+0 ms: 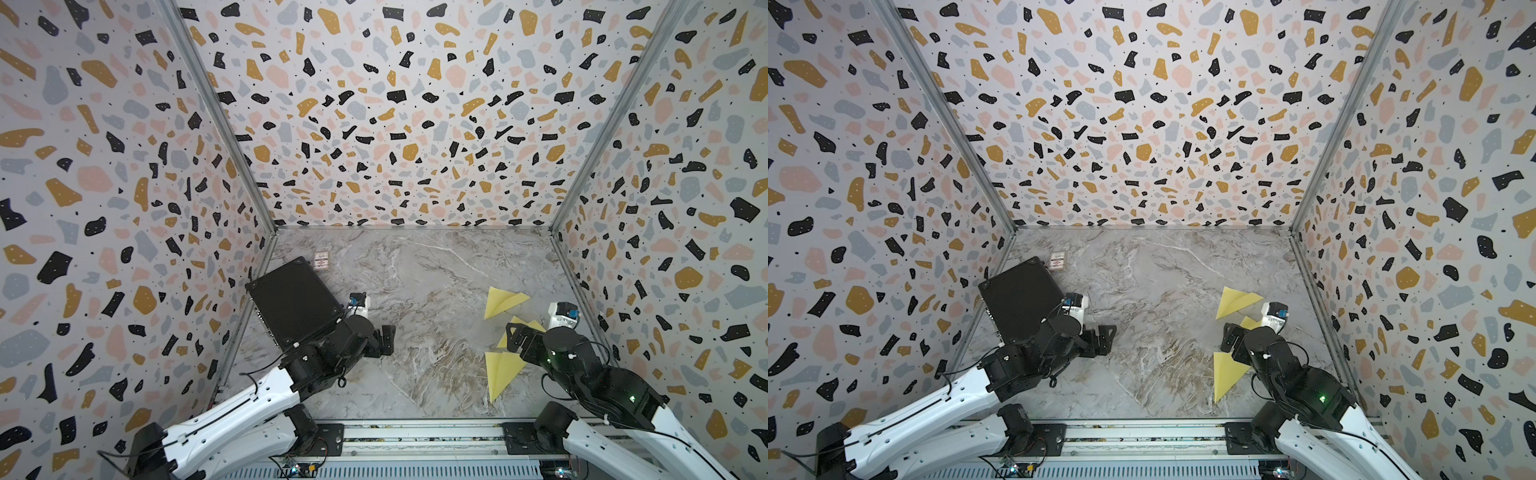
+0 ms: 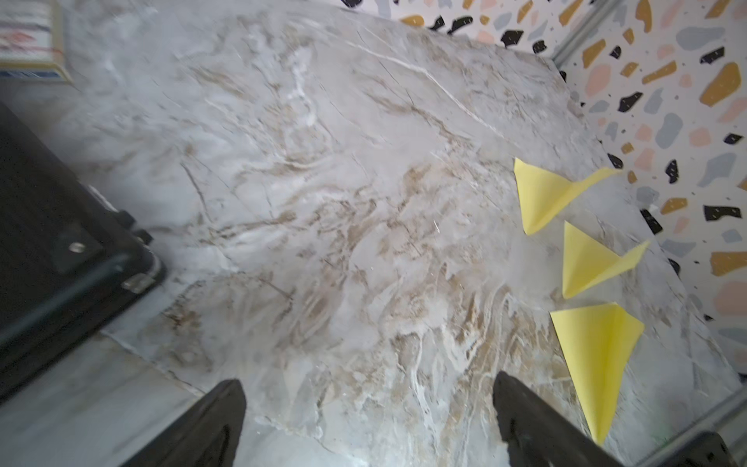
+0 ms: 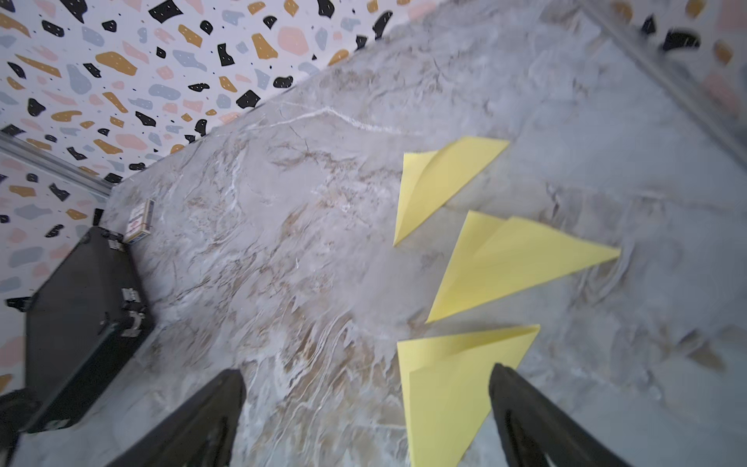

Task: Fold the square paper diagonally
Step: Place the paper at the center of the board, then reset both arms

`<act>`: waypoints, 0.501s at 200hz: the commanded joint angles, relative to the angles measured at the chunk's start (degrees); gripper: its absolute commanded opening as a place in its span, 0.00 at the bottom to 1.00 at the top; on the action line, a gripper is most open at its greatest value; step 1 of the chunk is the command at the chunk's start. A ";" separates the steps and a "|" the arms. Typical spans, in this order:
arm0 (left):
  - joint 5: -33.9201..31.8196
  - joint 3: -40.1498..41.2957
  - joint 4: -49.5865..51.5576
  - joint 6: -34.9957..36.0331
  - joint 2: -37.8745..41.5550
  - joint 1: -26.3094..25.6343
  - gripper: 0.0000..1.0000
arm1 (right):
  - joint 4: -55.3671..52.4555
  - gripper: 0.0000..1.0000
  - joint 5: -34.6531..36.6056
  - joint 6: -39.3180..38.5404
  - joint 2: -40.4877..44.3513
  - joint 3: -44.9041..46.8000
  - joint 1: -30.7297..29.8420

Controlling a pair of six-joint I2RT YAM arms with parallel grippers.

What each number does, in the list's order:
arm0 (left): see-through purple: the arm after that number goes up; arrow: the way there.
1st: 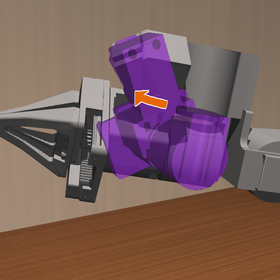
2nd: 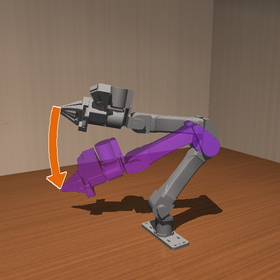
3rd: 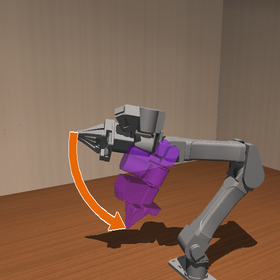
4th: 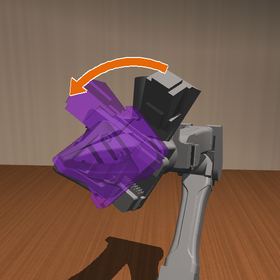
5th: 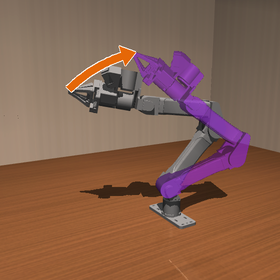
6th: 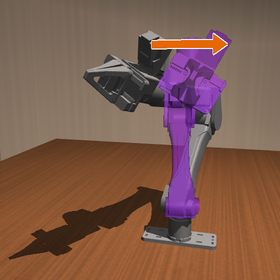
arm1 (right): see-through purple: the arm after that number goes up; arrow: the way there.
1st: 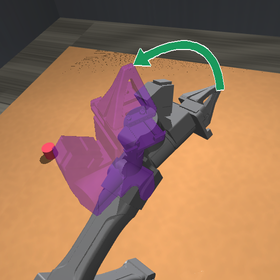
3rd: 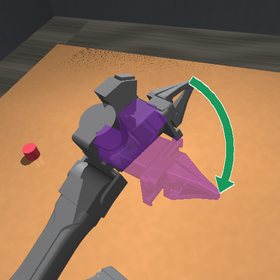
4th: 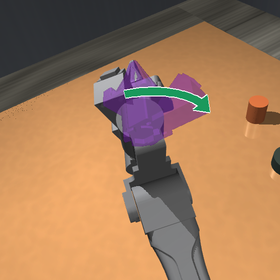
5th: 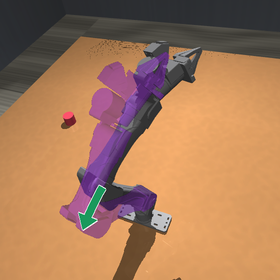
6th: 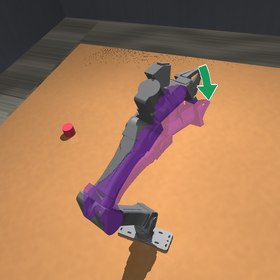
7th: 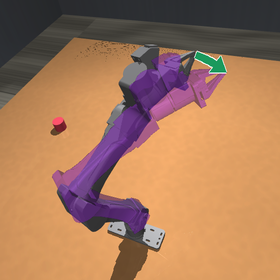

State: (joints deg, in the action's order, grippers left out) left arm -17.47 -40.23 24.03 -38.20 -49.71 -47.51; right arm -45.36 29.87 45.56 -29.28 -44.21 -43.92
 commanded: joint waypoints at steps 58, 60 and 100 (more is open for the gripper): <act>-16.40 -8.62 3.19 6.46 -6.97 18.93 0.99 | 56.65 0.99 17.21 -52.39 -9.74 18.34 8.69; -16.62 -8.39 2.55 6.86 -7.08 19.23 0.99 | 56.87 0.99 16.60 -51.93 -10.47 18.43 9.78; -18.30 -3.10 -14.06 20.64 -7.97 22.54 0.99 | 61.27 0.99 -1.58 -40.95 -23.95 19.58 32.70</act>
State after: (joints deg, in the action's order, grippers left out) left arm -33.23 -46.28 22.00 -27.31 -57.34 -27.00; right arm 6.92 38.00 2.33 -48.23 -25.06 -19.77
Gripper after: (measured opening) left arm 0.991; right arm 0.990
